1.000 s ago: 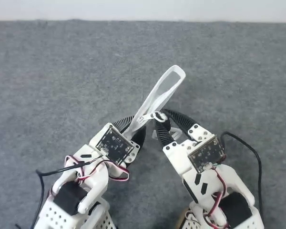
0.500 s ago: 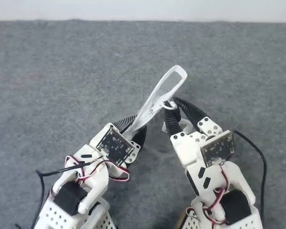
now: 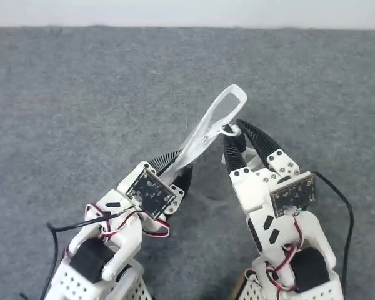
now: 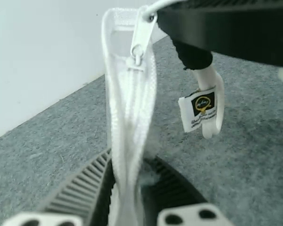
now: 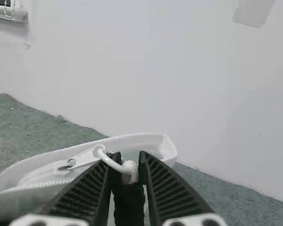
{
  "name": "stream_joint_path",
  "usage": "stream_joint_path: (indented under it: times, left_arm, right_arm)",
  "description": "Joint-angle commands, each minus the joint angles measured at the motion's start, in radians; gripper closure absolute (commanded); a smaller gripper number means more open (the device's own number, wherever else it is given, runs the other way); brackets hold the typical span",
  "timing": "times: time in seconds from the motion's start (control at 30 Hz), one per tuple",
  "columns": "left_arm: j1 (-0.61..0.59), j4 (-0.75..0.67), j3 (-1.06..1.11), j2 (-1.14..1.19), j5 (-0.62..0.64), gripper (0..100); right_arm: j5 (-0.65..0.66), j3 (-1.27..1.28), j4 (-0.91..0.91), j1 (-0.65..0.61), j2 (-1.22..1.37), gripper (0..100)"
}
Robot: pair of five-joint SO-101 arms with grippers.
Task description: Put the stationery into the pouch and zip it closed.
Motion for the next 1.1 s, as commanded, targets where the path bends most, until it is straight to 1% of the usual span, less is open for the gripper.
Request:
stream_joint_path:
  times: [0.0,0.2,0.3,0.43,0.6,0.7,0.77,0.83,0.9,1.07]
  left_arm:
    - [-0.009,0.014,-0.021,-0.008,-0.003,99]
    - [-0.009,0.014,-0.021,-0.008,-0.003,99]
    - [-0.009,0.014,-0.021,-0.008,-0.003,99]
    - [-0.009,0.014,-0.021,-0.008,-0.003,99]
    - [-0.009,0.015,-0.027,-0.008,0.000,99]
    - [-0.009,0.021,-0.041,-0.008,0.003,99]
    - [-0.009,0.044,-0.062,-0.008,0.003,98]
    - [-0.009,0.060,-0.076,-0.008,0.015,95]
    - [-0.009,0.063,-0.081,-0.008,0.054,93]
    - [-0.011,0.061,-0.091,-0.008,0.068,91]
  right_arm:
    - [-0.008,-0.048,-0.047,0.056,0.008,99.1]
    - [-0.006,-0.049,-0.048,0.059,0.035,99.1]
    - [0.018,-0.049,-0.107,0.065,0.124,99.1]
    - [0.002,-0.058,-0.142,0.088,0.237,99.1]
    - [0.000,-0.064,-0.114,0.081,0.217,99.1]
    - [0.008,-0.063,-0.067,0.038,0.171,99.1]
    - [0.038,-0.063,-0.030,0.001,0.137,99.1]
    - [0.069,-0.063,0.001,-0.041,0.113,99.1]
    - [0.083,-0.061,0.027,-0.071,0.101,99.1]
    - [0.110,-0.028,0.031,-0.131,0.091,99.1]
